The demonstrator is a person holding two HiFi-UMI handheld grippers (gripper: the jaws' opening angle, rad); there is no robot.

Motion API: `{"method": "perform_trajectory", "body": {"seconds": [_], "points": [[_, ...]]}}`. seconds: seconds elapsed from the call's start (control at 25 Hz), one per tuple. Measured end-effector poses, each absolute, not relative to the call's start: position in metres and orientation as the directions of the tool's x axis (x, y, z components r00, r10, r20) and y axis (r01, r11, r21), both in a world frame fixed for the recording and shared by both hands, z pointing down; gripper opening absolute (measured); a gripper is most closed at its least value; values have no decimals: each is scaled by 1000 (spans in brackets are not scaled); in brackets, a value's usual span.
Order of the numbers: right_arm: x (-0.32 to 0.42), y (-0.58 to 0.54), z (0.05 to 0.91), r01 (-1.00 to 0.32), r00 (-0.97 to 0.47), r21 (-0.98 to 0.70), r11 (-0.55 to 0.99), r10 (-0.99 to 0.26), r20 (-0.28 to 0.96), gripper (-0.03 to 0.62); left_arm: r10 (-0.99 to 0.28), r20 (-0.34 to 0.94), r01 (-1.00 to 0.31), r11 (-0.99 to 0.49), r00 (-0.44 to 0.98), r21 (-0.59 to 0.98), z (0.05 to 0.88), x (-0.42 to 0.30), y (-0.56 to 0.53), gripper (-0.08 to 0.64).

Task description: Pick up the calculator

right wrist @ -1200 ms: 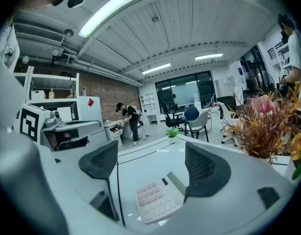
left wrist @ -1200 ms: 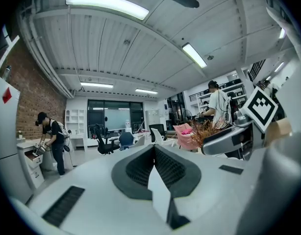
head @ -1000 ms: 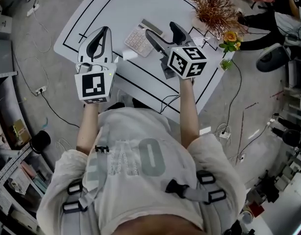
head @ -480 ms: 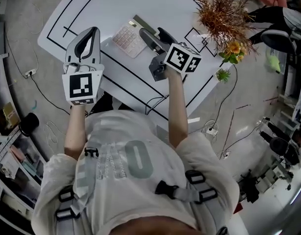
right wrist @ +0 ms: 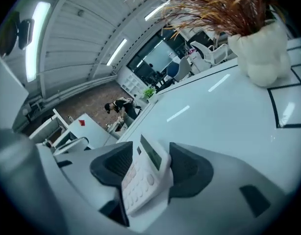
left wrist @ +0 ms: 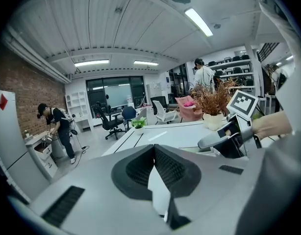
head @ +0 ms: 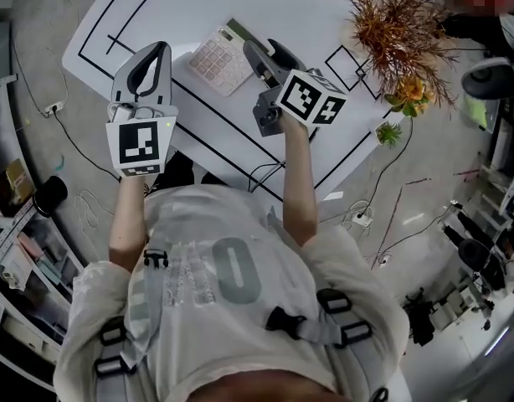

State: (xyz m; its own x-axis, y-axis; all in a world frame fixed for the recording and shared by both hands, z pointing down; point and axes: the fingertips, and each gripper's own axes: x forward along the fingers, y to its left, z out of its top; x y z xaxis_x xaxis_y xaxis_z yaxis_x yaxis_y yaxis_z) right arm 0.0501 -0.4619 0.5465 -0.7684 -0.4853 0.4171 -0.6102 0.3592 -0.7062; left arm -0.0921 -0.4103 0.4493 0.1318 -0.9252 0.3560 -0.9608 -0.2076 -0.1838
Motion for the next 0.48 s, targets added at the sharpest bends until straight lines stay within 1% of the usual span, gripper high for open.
{"method": "perform_trajectory", "body": {"seconds": [0.12,0.16,0.28,0.36,0.48], "points": [[55,-460,557,-686,-725,-587,429,-459,513,128,-924,358,-961,-211,136,-181,451,-81,-417,20],[56,-459,559,-702,-712,-552,450,-453,537,103,-923,359,-960,-213,138,-180,452,-77,-419,20],[54,-456,559,-710,-703,-516,480,-439,559,113,-922,360,-959,-220,145,-177,450,-74,-418,20],[52,-454,557,-701,-713,-530,477,-437,549,110,-921,361,-959,-221,145,-177,450,-77,-415,20],[51,-451,556,-676,-736,-572,464,-437,516,91,-921,364,-959,-218,141,-180,452,-81,-409,20]]}}
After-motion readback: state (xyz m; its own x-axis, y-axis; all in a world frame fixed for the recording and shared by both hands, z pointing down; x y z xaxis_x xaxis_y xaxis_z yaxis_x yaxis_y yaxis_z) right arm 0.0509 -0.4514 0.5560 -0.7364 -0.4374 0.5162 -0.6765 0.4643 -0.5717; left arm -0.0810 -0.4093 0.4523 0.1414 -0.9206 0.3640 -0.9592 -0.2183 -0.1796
